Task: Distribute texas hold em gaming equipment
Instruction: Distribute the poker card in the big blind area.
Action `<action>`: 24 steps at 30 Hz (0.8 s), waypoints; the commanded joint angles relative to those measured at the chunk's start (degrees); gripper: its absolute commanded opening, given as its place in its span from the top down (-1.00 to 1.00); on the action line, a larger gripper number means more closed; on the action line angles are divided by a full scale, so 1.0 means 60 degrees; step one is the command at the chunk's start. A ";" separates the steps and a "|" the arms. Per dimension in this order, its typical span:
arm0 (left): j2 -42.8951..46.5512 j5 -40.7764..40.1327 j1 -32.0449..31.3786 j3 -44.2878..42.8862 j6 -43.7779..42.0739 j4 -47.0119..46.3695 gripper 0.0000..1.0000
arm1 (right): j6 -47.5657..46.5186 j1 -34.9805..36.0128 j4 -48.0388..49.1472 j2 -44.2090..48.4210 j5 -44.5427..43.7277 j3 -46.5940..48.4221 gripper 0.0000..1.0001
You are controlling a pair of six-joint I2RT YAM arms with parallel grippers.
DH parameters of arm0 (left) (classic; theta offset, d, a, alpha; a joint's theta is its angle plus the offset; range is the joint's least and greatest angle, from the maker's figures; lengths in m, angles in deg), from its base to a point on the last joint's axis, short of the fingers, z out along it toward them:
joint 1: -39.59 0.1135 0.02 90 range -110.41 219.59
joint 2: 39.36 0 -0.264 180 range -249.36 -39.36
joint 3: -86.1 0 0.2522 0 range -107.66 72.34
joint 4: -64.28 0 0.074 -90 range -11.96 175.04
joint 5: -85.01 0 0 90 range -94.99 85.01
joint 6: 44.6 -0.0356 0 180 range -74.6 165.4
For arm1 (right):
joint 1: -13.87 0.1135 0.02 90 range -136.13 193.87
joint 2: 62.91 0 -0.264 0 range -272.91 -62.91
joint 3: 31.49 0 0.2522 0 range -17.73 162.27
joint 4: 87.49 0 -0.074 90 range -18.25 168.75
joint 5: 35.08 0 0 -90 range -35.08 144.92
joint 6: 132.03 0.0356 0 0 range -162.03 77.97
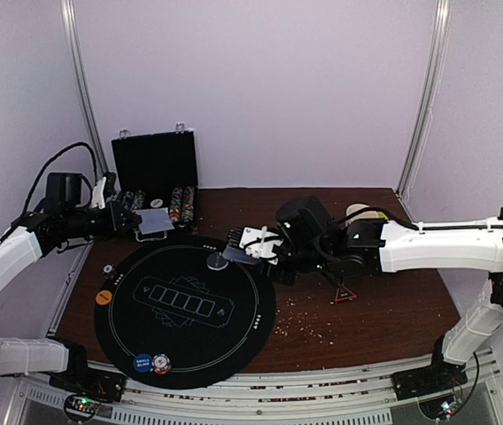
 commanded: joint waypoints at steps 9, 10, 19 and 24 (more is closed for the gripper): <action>0.1185 -0.2457 0.0590 0.0607 0.0654 0.1191 1.00 | -0.0107 -0.0037 0.0311 0.0587 0.0347 -0.0561 0.02; 0.1207 -0.2475 0.0815 0.0675 0.0643 0.1072 1.00 | -0.0123 -0.0032 0.0340 0.0596 0.0369 -0.0610 0.02; 0.0000 -0.0487 0.5020 0.1668 0.0955 -0.1367 1.00 | -0.0164 -0.0035 0.0325 0.0781 0.0401 -0.0827 0.02; -0.0402 -0.1159 0.5534 0.2331 0.1644 -0.2488 1.00 | -0.0117 -0.0038 0.0309 0.0848 0.0321 -0.0849 0.02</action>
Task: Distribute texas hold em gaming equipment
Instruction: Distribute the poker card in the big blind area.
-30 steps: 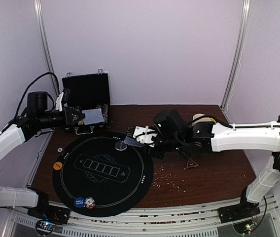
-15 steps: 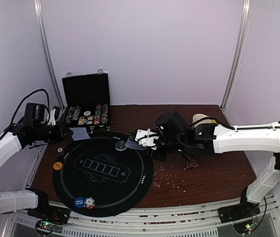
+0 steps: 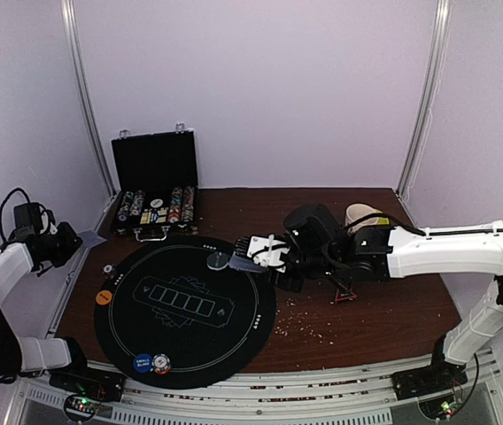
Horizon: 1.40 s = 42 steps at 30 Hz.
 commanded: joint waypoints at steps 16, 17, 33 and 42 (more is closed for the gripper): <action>-0.2222 0.0369 0.1072 0.1624 0.0489 -0.4155 1.00 | 0.0080 -0.0044 0.0043 0.0502 -0.0119 -0.0115 0.02; -0.2318 0.0256 0.1072 0.1716 0.0531 -0.4188 1.00 | 0.0087 -0.0038 0.0042 0.0506 -0.0131 -0.0087 0.02; -0.3351 -0.0525 0.1073 0.1637 0.0439 -0.3064 1.00 | 0.0059 -0.0045 0.0022 0.0593 -0.0066 0.0012 0.02; -0.3257 -0.0617 0.1072 0.1597 0.0385 -0.2599 0.54 | 0.0073 -0.0043 -0.0032 0.0623 -0.0064 0.0018 0.02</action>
